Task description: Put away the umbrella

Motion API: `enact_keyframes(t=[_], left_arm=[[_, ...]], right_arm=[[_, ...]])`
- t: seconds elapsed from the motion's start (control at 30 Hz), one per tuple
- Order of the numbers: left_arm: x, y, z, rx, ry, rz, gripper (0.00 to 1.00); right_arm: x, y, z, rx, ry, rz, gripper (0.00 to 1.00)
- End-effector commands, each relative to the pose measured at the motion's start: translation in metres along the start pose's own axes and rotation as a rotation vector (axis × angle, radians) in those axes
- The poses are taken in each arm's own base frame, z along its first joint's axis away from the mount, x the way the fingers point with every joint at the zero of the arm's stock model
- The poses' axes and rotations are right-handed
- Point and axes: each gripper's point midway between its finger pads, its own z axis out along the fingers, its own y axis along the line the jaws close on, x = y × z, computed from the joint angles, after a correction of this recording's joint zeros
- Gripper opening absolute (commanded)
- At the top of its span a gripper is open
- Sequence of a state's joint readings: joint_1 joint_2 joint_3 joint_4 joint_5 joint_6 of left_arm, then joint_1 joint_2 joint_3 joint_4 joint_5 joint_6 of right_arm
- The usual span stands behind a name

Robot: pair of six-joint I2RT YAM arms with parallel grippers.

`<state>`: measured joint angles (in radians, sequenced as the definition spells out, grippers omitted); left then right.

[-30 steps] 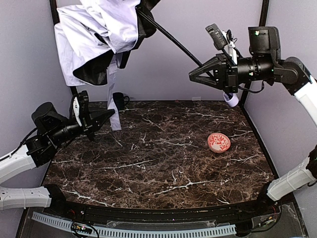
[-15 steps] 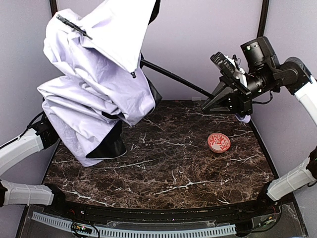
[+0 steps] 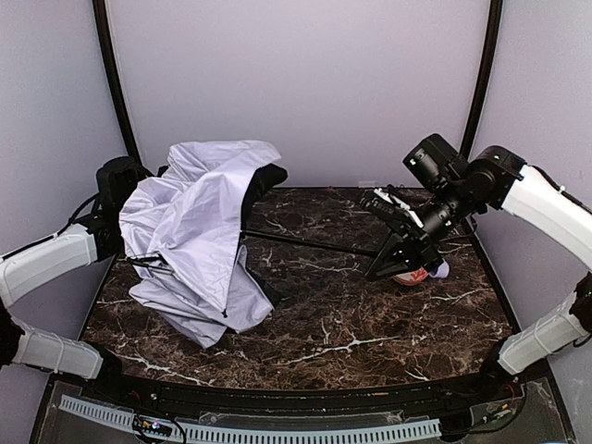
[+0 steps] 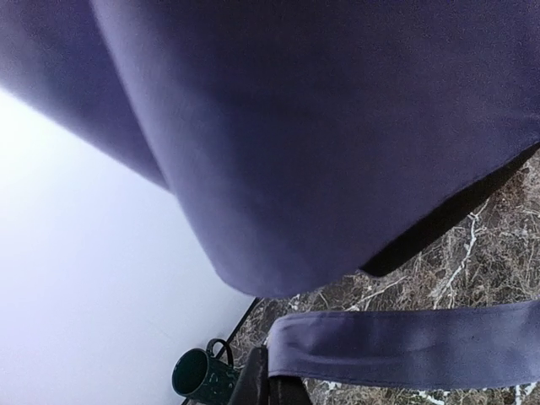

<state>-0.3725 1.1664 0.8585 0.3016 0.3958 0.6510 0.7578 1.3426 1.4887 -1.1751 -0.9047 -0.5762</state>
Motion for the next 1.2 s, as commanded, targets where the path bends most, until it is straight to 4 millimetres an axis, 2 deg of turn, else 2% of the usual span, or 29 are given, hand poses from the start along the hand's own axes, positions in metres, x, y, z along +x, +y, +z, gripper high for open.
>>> enact_keyframes(t=[0.0, 0.07, 0.17, 0.33, 0.5, 0.53, 0.7, 0.77, 0.83, 0.9, 0.97, 1.03, 1.17], left_arm=[[0.001, 0.001, 0.01, -0.017, -0.061, 0.05, 0.0], [0.013, -0.006, 0.018, -0.011, -0.064, 0.054, 0.0], [0.028, -0.01, 0.03, -0.021, -0.074, 0.035, 0.0], [0.052, -0.036, 0.048, 0.083, -0.068, 0.002, 0.0], [0.084, -0.056, 0.057, 0.127, -0.015, 0.002, 0.0], [0.092, -0.061, 0.06, 0.142, 0.004, 0.002, 0.0], [0.133, -0.078, 0.071, 0.158, 0.086, -0.007, 0.0], [0.144, -0.085, 0.075, 0.176, 0.107, -0.014, 0.0], [0.149, -0.086, 0.081, 0.171, 0.106, -0.026, 0.0], [0.143, -0.081, 0.087, 0.141, 0.074, -0.032, 0.0], [0.139, -0.08, 0.094, 0.141, 0.061, -0.024, 0.0], [0.146, -0.081, 0.105, 0.136, 0.099, -0.002, 0.0], [0.167, -0.06, 0.117, -0.008, 0.171, -0.012, 0.0]], right_arm=[[0.019, -0.036, 0.027, 0.02, 0.022, 0.091, 0.0], [0.041, -0.054, 0.044, 0.023, 0.072, 0.159, 0.0], [0.067, -0.07, 0.067, 0.027, 0.146, 0.216, 0.0], [0.101, -0.078, 0.102, -0.053, 0.247, 0.318, 0.0], [0.136, -0.09, 0.122, -0.093, 0.337, 0.405, 0.0], [0.143, -0.095, 0.124, -0.083, 0.355, 0.417, 0.02], [0.158, -0.13, 0.114, 0.044, 0.39, 0.467, 0.43], [0.168, -0.146, 0.107, 0.143, 0.429, 0.482, 0.5], [0.169, -0.154, 0.102, 0.196, 0.446, 0.482, 0.53], [0.162, -0.162, 0.1, 0.231, 0.426, 0.468, 0.55], [0.15, -0.17, 0.099, 0.261, 0.389, 0.45, 0.56], [0.135, -0.178, 0.098, 0.289, 0.347, 0.434, 0.56], [0.1, -0.196, 0.091, 0.376, 0.236, 0.405, 0.55]])
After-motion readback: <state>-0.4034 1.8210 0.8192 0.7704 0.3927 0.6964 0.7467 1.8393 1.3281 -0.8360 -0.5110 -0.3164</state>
